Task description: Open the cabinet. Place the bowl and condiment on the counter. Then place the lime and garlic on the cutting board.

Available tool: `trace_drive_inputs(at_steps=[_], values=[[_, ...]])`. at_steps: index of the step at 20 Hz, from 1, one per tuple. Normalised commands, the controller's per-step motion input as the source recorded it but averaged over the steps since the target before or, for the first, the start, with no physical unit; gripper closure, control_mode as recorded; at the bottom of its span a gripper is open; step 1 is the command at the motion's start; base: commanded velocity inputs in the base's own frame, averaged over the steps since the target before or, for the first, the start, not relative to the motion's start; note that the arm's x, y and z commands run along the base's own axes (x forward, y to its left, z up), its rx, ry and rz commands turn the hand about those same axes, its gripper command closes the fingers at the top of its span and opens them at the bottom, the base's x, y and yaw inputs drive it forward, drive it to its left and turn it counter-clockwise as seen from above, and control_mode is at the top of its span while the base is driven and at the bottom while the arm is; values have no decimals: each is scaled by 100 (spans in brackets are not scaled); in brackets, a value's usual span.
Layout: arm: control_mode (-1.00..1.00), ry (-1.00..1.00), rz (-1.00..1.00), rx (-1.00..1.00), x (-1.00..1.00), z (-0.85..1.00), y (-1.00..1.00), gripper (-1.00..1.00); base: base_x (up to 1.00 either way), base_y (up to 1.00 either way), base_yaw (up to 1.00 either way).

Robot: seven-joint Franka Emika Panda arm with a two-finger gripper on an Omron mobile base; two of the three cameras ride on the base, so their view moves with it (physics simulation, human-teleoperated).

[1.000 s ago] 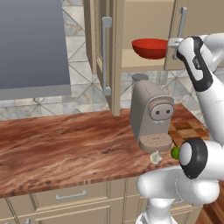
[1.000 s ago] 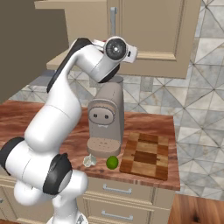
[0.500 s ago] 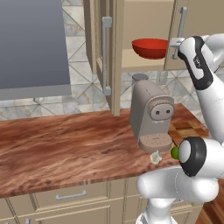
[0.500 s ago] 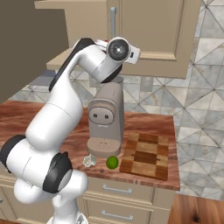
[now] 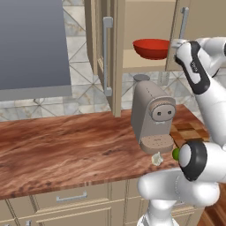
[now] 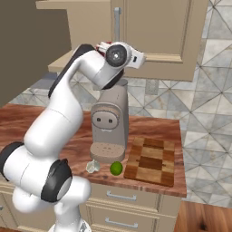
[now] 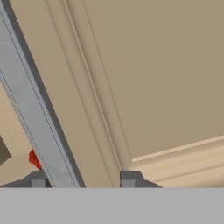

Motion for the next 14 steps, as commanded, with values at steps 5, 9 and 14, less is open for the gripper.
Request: trace_drive_inputs(at_steps=[5, 9, 14], values=[[-100, -4, -39, -1, 7, -8, -35, 100, 0, 0, 0], [-100, 0, -30, 1, 0, 0, -86, 100, 0, 0, 0], [-100, 0, -26, 10, -1, 0, -100, 100, 0, 0, 0]])
